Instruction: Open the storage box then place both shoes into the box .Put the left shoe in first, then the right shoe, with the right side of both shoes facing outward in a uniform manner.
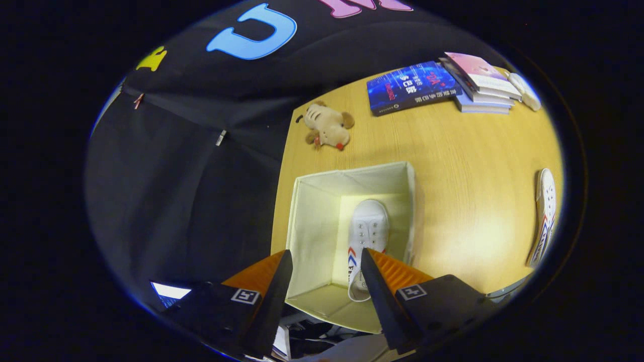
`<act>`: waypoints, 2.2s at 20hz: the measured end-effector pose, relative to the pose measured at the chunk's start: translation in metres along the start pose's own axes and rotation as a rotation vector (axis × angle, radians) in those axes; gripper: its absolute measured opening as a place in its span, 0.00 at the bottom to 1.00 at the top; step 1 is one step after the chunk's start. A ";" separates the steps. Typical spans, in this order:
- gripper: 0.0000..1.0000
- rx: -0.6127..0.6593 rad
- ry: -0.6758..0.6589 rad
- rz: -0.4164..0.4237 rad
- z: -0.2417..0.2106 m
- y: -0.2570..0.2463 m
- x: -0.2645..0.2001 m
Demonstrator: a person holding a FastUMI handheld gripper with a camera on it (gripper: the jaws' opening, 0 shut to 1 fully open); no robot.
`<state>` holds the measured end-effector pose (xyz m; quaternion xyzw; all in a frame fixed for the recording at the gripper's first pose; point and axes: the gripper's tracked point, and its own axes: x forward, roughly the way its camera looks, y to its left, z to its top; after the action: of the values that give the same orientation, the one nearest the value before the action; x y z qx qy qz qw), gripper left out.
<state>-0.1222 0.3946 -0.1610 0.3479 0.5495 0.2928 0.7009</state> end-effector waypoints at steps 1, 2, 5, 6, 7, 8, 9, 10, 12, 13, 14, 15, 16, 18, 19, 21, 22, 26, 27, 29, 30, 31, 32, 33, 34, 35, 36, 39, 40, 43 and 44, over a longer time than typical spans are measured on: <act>0.89 -0.008 -0.009 0.003 0.004 -0.008 -0.015; 0.95 -0.009 -0.017 -0.004 0.010 -0.022 -0.030; 0.95 -0.004 -0.040 -0.047 0.026 -0.073 -0.073; 0.95 -0.003 -0.057 -0.070 0.031 -0.094 -0.088; 0.95 0.003 -0.075 -0.098 0.036 -0.117 -0.101; 0.96 0.019 -0.088 -0.128 0.040 -0.143 -0.112; 0.96 0.043 -0.098 -0.154 0.041 -0.167 -0.123; 0.96 0.065 -0.107 -0.180 0.042 -0.193 -0.133; 0.96 0.107 -0.116 -0.260 0.039 -0.253 -0.148; 0.96 0.120 -0.115 -0.302 0.037 -0.283 -0.154; 0.96 0.133 -0.105 -0.339 0.032 -0.311 -0.158; 0.96 0.148 -0.087 -0.372 0.025 -0.337 -0.162; 0.96 0.162 -0.064 -0.396 0.019 -0.361 -0.165; 0.96 0.169 -0.026 -0.430 0.008 -0.399 -0.166; 0.96 0.169 0.000 -0.447 0.001 -0.415 -0.164; 0.94 0.162 0.033 -0.463 -0.006 -0.440 -0.158; 0.91 0.159 0.049 -0.463 -0.009 -0.448 -0.153; 0.80 0.140 0.113 -0.426 -0.020 -0.454 -0.127; 0.76 0.114 0.118 -0.421 -0.018 -0.456 -0.122; 0.63 0.102 0.127 -0.406 -0.018 -0.459 -0.111; 0.49 0.092 0.144 -0.429 -0.019 -0.462 -0.115; 0.44 0.090 0.145 -0.432 -0.019 -0.464 -0.110; 0.35 0.098 0.145 -0.424 -0.017 -0.465 -0.113; 0.29 0.119 0.141 -0.405 -0.016 -0.463 -0.114; 0.20 0.142 0.139 -0.378 -0.017 -0.460 -0.114; 0.20 0.173 0.117 -0.376 -0.017 -0.461 -0.115; 0.10 0.188 0.109 -0.385 -0.014 -0.459 -0.121; 0.11 0.204 0.068 -0.374 -0.013 -0.444 -0.138; 0.10 0.215 0.057 -0.358 -0.011 -0.430 -0.145; 0.10 0.186 0.004 -0.340 0.003 -0.390 -0.158; 0.10 0.169 -0.017 -0.333 0.010 -0.373 -0.161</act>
<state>-0.1383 0.0465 -0.3702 0.3122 0.6164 0.1224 0.7124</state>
